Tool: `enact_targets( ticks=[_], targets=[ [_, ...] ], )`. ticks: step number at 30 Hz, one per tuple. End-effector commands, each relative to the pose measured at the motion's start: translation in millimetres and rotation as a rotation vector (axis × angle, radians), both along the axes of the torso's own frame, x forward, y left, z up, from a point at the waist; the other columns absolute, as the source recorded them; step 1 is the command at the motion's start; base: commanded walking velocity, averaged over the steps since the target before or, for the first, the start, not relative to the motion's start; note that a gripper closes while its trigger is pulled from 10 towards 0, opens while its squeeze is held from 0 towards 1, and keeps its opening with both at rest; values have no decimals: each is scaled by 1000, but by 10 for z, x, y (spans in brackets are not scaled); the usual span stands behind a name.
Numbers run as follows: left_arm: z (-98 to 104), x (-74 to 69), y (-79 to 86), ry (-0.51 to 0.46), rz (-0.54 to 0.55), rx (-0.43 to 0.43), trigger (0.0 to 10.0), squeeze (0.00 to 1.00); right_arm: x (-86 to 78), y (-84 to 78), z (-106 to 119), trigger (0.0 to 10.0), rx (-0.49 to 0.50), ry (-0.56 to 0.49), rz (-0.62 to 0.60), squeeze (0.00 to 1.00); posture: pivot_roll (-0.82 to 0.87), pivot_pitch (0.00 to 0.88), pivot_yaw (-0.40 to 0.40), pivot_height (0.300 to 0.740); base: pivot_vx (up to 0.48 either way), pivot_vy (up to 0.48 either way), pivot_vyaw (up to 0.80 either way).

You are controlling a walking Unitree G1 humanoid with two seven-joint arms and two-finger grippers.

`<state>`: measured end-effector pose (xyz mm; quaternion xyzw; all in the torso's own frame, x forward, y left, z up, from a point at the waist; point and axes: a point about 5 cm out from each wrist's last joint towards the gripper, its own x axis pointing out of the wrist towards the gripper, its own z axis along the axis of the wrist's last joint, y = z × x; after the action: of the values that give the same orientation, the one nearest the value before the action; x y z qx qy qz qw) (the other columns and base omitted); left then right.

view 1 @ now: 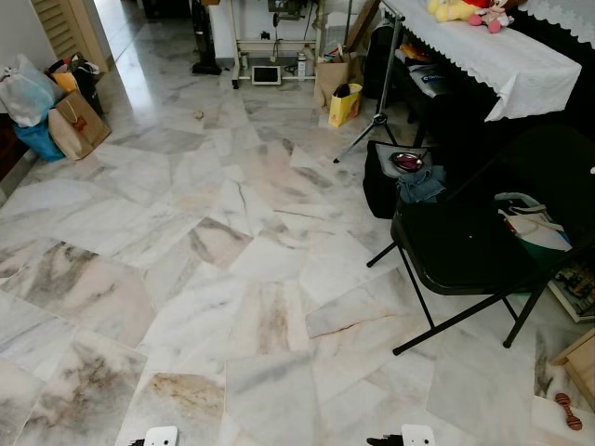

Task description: Hang keys on a hook

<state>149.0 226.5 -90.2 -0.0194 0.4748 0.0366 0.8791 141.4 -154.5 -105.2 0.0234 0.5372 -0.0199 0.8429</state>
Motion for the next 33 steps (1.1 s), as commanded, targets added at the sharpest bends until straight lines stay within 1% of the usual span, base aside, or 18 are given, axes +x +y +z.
enact_targets(
  ticks=[1,16,18,29,33],
  targets=[
    [77,27,275,1,38,80,10000,0,191,-710,193,10000,44,-155,-48,0,145,0,-56,740,0,0,0],
    [78,28,276,-2,41,77,10000,0,186,-713,192,10000,43,-152,-44,0,149,0,-55,740,0,0,0],
    [92,43,296,-10,37,79,10000,0,196,-703,194,10000,59,-158,-56,0,166,0,-51,740,0,0,0],
    [94,39,308,-9,35,82,10000,0,191,-702,196,10000,83,-164,-57,0,175,0,-54,740,0,0,0],
    [118,69,337,-27,38,98,10000,0,194,-690,197,10000,96,-175,-67,0,177,0,-49,740,0,0,0]
  ],
)
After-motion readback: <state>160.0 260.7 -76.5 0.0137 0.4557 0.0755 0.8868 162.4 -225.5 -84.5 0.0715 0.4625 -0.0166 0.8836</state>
